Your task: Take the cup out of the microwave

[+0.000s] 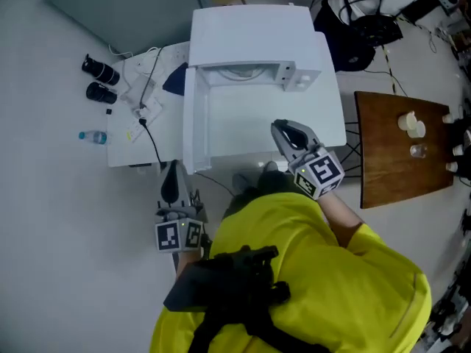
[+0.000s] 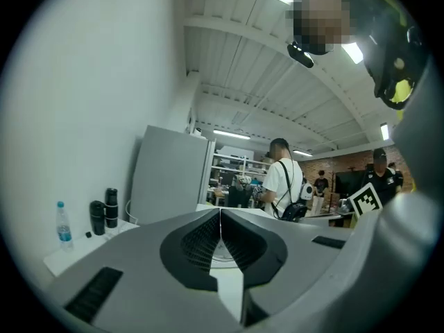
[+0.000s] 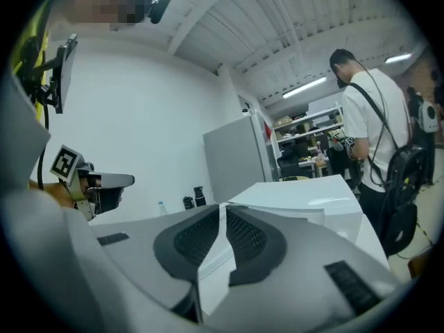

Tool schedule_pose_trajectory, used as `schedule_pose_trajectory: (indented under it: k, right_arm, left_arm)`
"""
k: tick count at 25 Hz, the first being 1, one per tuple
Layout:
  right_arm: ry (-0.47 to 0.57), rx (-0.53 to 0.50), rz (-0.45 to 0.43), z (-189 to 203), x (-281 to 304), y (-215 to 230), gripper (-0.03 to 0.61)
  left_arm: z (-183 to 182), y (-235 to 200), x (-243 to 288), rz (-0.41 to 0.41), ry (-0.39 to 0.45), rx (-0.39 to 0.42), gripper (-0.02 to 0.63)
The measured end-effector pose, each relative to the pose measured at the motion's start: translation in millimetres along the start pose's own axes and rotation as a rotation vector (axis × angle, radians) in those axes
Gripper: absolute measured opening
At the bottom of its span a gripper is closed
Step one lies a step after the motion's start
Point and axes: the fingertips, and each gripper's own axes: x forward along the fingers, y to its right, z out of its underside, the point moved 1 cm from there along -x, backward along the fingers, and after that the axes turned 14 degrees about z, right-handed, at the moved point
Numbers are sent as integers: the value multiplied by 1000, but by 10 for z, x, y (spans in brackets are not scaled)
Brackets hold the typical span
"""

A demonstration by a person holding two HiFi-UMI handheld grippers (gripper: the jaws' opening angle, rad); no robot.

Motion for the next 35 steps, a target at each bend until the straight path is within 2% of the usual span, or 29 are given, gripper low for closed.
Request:
schedule_pose_trajectory:
  k: [4, 6, 9, 13, 14, 18, 20, 24, 26, 27, 30, 35]
  right_arm:
    - [-23, 35, 58, 106, 264, 311, 36]
    - [-50, 36, 87, 219, 398, 461, 119]
    - [-90, 37, 144, 504, 736, 634, 186]
    - [-129, 10, 235, 973, 1473, 827, 388]
    - [-137, -5, 249, 1086, 1706, 870, 410]
    - [-161, -74, 300, 1517, 2619, 1123, 410]
    - [-199, -37, 353, 1744, 2947, 1272, 499]
    - [-197, 4, 440, 1917, 3304, 1304, 500]
    - [-181, 19, 492, 1924, 3408, 1348, 496]
    - [-177, 24, 511, 1924, 3456, 1377, 473]
    - [-168, -12, 541, 1921, 3603, 1413, 452]
    - [-178, -33, 621, 1969, 3703, 1517, 426]
  left_arm:
    - [97, 11, 529, 53, -50, -22, 5]
    - [181, 80, 755, 80, -81, -48, 5]
    - [283, 181, 1070, 162, -117, -74, 5]
    - [459, 232, 1367, 227, -160, -85, 5]
    - [536, 221, 1434, 235, -179, -85, 5]
    - [839, 116, 1655, 247, -242, -96, 5]
    - [933, 69, 1688, 246, -255, -103, 5]
    - [1071, -29, 1643, 219, -294, -88, 5]
    - [1099, -72, 1675, 222, -277, -77, 5]
    - [1133, -97, 1703, 221, -276, -74, 5]
    - [1305, -164, 1817, 206, -308, -76, 5]
    - [1400, -84, 1929, 234, -313, -112, 5]
